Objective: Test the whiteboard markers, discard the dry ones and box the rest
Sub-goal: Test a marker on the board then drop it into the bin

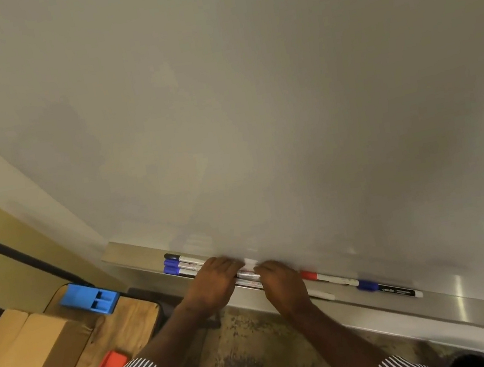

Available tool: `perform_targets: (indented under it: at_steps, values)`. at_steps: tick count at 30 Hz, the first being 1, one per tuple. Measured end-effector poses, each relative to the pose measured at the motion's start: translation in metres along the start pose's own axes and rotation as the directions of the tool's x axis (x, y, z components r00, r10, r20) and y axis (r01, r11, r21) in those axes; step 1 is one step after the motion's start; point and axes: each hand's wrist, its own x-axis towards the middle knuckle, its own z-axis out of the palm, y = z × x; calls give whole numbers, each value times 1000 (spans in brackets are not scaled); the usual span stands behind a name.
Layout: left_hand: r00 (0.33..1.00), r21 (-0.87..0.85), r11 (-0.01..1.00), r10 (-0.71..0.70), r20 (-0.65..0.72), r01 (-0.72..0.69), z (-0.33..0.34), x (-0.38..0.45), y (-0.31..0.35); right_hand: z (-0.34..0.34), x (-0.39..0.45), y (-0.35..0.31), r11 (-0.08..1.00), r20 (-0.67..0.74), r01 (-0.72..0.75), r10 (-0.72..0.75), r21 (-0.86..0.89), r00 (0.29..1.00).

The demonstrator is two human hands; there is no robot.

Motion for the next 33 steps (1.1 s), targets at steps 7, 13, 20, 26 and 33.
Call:
perform_targets:
  at_steps: [7,13,20,26,33]
  values:
    - [1000,-4,1000,27,15,-27,5,-1,-4,-2,-3,3,998,-63,50,-48,29,997]
    - [999,2,999,46,-21,-46,2,0,7,-5,-15,14,993,-153,100,-91,56,984]
    - [993,-81,990,119,16,-117,14,15,51,-15,-49,42,999,-194,25,-16,48,981]
    - [973,-66,972,228,27,-226,29,28,99,-23,-78,66,998,-208,-61,55,-22,977]
    - [969,-118,970,225,100,-213,32,41,123,-28,-87,80,981,-146,-183,192,70,971]
